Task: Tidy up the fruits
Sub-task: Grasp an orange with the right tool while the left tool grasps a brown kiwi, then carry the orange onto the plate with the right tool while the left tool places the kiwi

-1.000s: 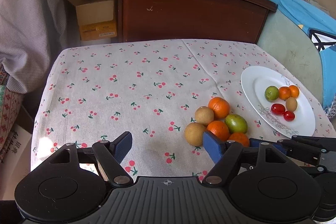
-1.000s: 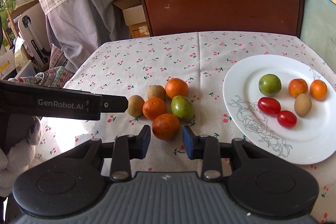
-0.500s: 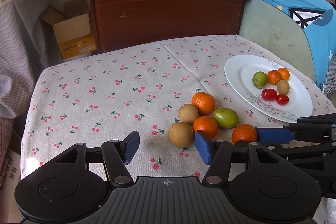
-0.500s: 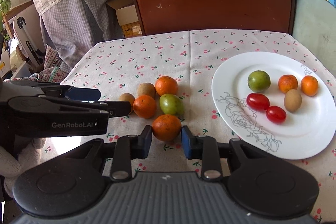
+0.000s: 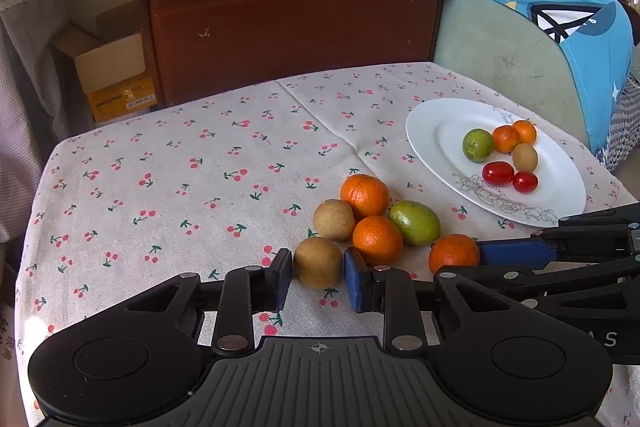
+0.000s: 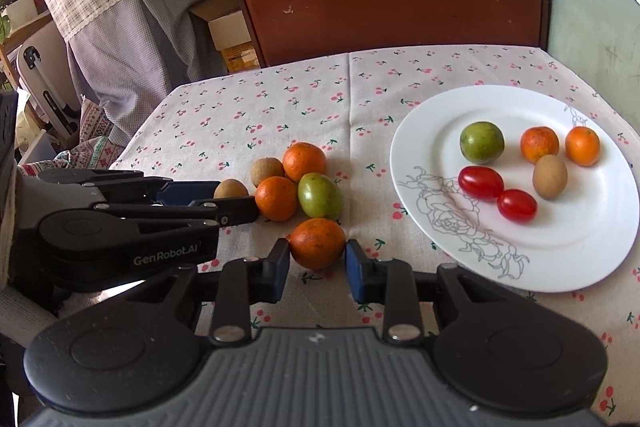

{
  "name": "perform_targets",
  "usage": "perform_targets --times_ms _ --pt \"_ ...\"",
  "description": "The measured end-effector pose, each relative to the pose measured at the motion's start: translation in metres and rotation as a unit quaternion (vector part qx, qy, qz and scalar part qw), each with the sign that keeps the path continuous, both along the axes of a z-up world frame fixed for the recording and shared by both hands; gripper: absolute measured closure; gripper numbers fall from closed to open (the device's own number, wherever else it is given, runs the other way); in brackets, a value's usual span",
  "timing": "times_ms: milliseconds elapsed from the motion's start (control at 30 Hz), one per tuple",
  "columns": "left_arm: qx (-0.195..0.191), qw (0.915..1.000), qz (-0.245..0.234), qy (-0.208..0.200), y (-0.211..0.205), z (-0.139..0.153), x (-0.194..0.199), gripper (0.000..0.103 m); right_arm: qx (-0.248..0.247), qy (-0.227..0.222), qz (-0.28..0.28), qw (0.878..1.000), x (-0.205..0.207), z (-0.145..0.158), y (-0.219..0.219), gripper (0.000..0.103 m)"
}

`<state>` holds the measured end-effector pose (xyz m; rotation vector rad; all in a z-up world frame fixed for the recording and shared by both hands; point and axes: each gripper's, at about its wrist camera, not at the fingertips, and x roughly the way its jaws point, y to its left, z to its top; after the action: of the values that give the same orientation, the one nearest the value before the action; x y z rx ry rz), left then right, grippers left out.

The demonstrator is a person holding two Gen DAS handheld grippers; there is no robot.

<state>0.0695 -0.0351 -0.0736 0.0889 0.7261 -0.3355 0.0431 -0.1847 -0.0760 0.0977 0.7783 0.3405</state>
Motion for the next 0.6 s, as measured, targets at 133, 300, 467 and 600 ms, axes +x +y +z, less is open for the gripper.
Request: perform_targets --times_ms 133,300,467,600 --pt "0.001 1.0000 0.001 -0.001 -0.001 0.000 -0.002 0.080 0.001 -0.001 0.000 1.000 0.000 0.000 0.000 0.073" --pt "-0.003 0.9999 0.003 -0.011 -0.001 0.007 -0.008 0.080 0.002 -0.001 0.001 1.000 0.000 0.000 0.000 0.073" --pt "-0.019 0.9994 0.017 -0.022 0.002 0.019 -0.008 0.080 0.010 -0.012 -0.003 1.000 -0.002 0.006 -0.003 0.073" --pt "-0.037 0.9985 0.018 -0.037 -0.001 0.032 -0.006 0.080 0.019 -0.028 -0.014 0.999 -0.002 0.017 -0.010 0.073"
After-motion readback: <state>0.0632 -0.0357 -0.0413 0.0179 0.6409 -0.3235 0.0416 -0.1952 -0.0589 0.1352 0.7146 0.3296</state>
